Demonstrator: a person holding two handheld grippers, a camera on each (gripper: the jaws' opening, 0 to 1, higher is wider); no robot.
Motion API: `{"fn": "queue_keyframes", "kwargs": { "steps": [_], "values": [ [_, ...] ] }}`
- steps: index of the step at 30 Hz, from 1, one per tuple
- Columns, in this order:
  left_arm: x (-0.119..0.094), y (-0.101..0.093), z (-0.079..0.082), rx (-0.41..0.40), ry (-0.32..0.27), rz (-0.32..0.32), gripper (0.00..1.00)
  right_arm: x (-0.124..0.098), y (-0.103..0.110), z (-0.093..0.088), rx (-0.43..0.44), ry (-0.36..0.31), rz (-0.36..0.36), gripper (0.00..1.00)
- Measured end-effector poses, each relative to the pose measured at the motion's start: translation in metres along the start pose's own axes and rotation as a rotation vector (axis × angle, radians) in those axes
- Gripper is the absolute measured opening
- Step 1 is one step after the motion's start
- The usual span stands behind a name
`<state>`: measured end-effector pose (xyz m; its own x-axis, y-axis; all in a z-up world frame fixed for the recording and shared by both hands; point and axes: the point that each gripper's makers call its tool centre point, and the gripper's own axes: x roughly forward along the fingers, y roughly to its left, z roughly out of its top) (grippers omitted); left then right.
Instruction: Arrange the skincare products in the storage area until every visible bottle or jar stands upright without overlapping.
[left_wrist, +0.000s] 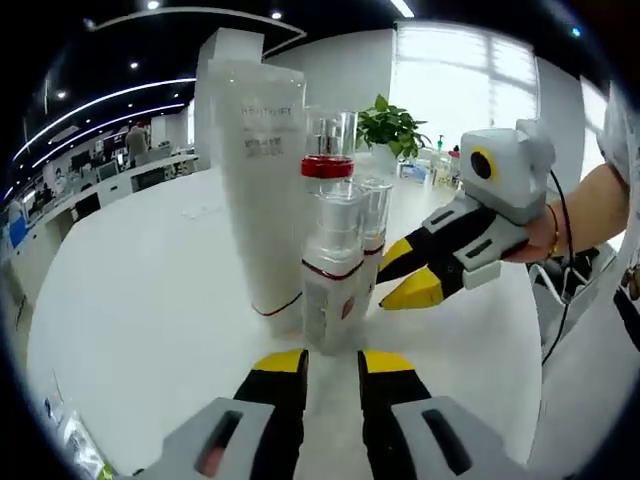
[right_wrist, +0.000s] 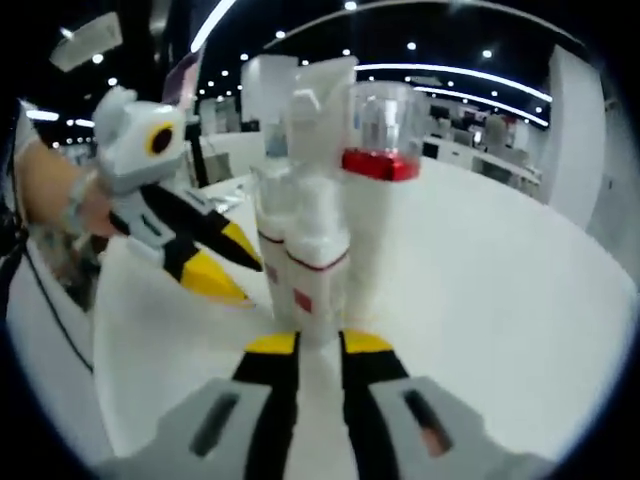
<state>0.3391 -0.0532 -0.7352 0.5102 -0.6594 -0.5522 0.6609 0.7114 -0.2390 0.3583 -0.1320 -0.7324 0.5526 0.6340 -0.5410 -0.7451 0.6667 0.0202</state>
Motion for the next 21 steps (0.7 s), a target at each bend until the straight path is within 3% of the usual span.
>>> {"fn": "queue_keyframes", "kwargs": {
  "steps": [2, 7, 15, 18, 21],
  "values": [
    [-0.011, 0.000, -0.008, -0.055, -0.005, 0.012, 0.22, -0.002, 0.001, -0.007, 0.008, 0.017, -0.008, 0.17],
    [-0.039, 0.001, -0.028, -0.076, -0.005, 0.060, 0.22, 0.002, 0.017, -0.015, 0.030, 0.050, 0.028, 0.18],
    [-0.083, 0.012, -0.058, -0.175, -0.027, 0.166, 0.24, 0.021, 0.055, -0.009, -0.059, 0.095, 0.138, 0.21],
    [-0.100, 0.023, -0.070, -0.169, -0.023, 0.247, 0.24, 0.029, 0.068, -0.002, -0.098, 0.100, 0.179, 0.21],
    [-0.115, 0.033, -0.077, -0.221, -0.058, 0.303, 0.24, 0.039, 0.084, 0.005, -0.125, 0.102, 0.221, 0.21]
  ]
}}
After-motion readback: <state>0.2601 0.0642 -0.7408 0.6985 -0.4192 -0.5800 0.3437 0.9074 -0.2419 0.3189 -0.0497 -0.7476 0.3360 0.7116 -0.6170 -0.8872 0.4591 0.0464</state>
